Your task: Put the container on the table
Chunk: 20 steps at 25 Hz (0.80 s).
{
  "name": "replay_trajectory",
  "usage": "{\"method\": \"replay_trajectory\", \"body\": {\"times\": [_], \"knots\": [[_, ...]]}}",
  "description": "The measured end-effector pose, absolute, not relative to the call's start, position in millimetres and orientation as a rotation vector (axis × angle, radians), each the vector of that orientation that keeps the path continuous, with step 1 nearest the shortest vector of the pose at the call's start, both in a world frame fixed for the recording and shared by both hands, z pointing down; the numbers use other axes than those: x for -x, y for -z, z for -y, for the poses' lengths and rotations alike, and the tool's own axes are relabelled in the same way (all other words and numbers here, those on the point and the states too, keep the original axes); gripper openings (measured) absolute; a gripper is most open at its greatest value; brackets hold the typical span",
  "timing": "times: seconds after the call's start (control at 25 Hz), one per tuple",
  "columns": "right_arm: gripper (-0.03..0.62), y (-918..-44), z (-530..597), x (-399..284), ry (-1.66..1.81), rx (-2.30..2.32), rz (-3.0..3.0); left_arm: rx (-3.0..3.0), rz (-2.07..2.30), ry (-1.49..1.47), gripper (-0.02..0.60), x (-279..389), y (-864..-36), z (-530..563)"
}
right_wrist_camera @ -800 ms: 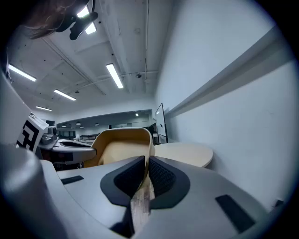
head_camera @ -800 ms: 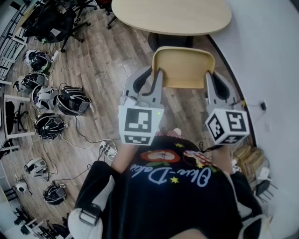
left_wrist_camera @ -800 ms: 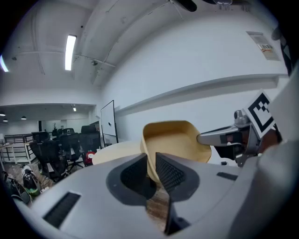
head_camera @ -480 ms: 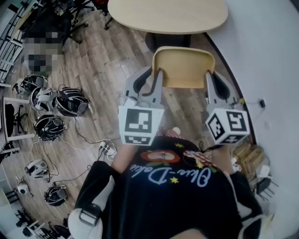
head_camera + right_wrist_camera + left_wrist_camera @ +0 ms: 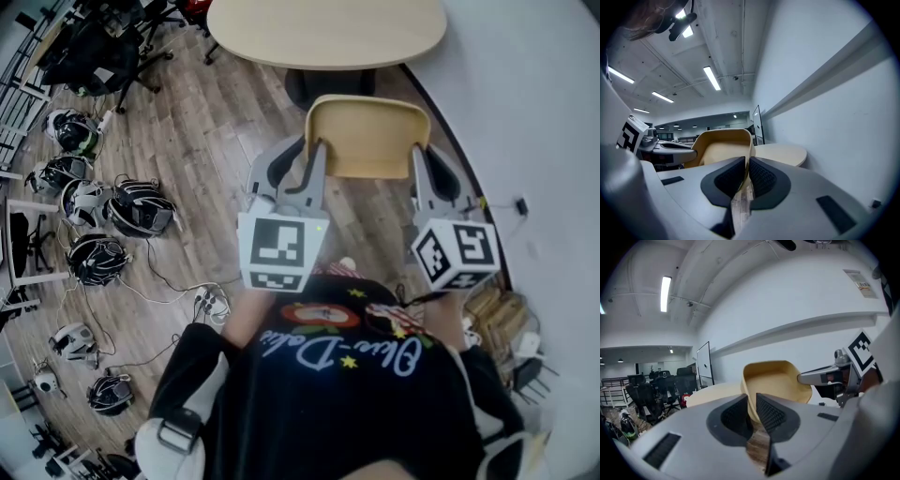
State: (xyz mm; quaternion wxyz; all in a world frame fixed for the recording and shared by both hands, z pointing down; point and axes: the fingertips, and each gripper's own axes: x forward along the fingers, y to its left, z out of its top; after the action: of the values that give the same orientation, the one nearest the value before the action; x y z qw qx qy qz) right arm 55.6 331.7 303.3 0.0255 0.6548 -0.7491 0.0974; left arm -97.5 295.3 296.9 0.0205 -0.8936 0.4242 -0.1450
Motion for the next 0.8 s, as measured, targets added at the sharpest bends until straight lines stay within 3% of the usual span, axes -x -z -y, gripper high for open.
{"method": "replay_trajectory", "body": {"times": [0.8], "knots": [[0.028, -323, -307, -83, -0.317, -1.938, 2.385, 2.721, -1.390, 0.501, 0.057, 70, -314, -280]]}}
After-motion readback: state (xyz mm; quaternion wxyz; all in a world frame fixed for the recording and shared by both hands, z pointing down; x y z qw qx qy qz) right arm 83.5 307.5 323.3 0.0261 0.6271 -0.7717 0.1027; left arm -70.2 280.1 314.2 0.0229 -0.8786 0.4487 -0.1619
